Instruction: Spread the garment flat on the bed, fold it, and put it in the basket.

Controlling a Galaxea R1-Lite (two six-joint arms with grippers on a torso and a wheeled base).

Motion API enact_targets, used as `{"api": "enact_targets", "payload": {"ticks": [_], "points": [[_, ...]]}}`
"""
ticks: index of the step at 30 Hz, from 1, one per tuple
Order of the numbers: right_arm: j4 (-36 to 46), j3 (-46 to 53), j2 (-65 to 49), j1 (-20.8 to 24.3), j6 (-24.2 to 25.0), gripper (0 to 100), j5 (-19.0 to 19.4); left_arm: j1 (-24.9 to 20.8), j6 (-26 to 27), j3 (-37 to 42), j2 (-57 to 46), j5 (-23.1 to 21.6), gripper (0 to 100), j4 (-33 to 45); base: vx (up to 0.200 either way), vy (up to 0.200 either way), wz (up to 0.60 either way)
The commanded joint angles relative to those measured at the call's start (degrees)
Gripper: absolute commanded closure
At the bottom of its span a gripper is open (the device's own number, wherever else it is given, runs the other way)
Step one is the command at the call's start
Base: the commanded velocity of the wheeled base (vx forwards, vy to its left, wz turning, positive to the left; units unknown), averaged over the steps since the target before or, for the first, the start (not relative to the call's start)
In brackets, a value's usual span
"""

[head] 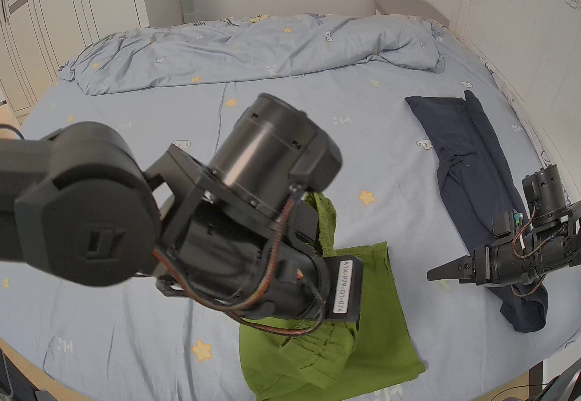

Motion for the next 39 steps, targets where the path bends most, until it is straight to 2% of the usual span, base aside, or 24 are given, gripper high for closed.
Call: {"api": "enact_targets", "payload": {"ticks": [1, 5, 9, 11, 12, 14, 19, 20, 21, 22, 23, 24, 26, 28, 31, 34, 35, 38, 39], "points": [[-0.07, 0.07, 0.07, -0.10, 0.01, 0, -0.03, -2.09, -1.50, -0.11, 3.36, 1.48, 0, -2.06, 0.000, 0.000, 0.00], [0.02, 0.07, 0.07, -0.01, 0.01, 0, 0.06, -3.32, -2.65, -0.20, 4.85, 1.74, 0, -4.87, 0.000, 0.000, 0.00], [0.02, 0.07, 0.07, -0.10, 0.01, 0, -0.03, -4.90, -6.34, 0.24, 5.99, 1.83, 0, -10.49, 0.000, 0.000, 0.00], [0.02, 0.07, 0.07, -0.10, 0.01, 0, -0.03, -4.90, -6.34, 0.24, 5.99, 1.83, 0, -10.49, 0.000, 0.000, 0.00], [-0.07, 0.07, 0.16, -0.10, 0.01, 0, -0.03, -4.99, -8.80, 1.21, 5.99, 1.83, 0, -13.48, 0.000, 0.000, 0.00], [-0.07, 0.07, 0.16, -0.10, 0.01, 0, 0.06, -4.90, -9.33, 1.56, 5.82, 1.83, 0, -13.92, 0.000, 0.000, 0.00], [-0.07, -0.54, -1.42, -0.01, -0.08, 0, -0.03, 1.60, -10.21, 9.56, 0.02, 0.95, 0, -17.53, 0.000, 0.000, 0.00], [-0.07, -0.54, -1.51, -0.01, 0.01, 0, 0.06, 1.78, -10.21, 9.91, -0.16, 0.95, 0, -17.61, 0.000, 0.000, 0.00], [-0.16, -1.51, -2.92, -0.01, -0.08, 0, 0.06, 5.12, -9.85, 13.08, -2.80, -0.19, 0, -18.93, 0.000, 0.000, 0.00], [-0.07, -1.77, -3.18, -0.01, -0.08, 0, 0.06, 5.82, -9.77, 13.60, -3.24, -0.46, 0, -19.20, 0.000, 0.000, 0.00], [0.11, -4.23, -3.80, -0.10, -0.08, 0, 0.06, 9.60, -8.97, 16.59, -5.52, -2.65, 0, -21.13, 0.000, 0.000, 0.00], [0.11, -4.67, -3.88, -0.10, 0.01, 0, 0.06, 10.30, -8.71, 17.21, -5.87, -3.18, 0, -21.48, 0.000, 0.000, 0.00], [1.07, -8.80, -4.06, -0.19, -0.08, 0, 0.06, 16.98, -5.55, 23.97, -9.30, -8.98, 0, -24.47, 0.000, 0.000, 0.00], [2.04, -11.09, -4.06, -0.27, -0.08, 0, 0.06, 19.97, -3.61, 27.93, -10.62, -12.50, 0, -26.05, 0.000, 0.000, 0.00], [4.85, -15.40, -3.97, -0.36, -0.25, 0, 0.06, 27.18, 1.57, 37.33, -11.50, -20.85, 0, -31.76, 0.000, 0.000, 0.00], [4.85, -15.40, -3.97, -0.36, -0.25, 0, 0.06, 27.18, 1.57, 37.33, -11.50, -20.85, 0, -31.76, 0.000, 0.000, 0.00], [5.29, -15.40, -4.06, -0.36, -0.52, 0, 0.06, 32.62, 6.93, 45.77, -7.63, -28.06, 0, -40.38, 0.000, 0.000, 0.00], [5.29, -15.22, -4.06, -0.36, -0.52, 0, 0.15, 33.50, 8.60, 47.27, -4.38, -29.37, 0, -43.63, 0.000, 0.000, 0.00], [5.47, -15.04, -4.41, -0.36, -0.43, 0, 0.06, 33.68, 9.04, 47.53, 0.37, -29.64, 0, -46.70, 0.000, 0.000, 0.00]]}}
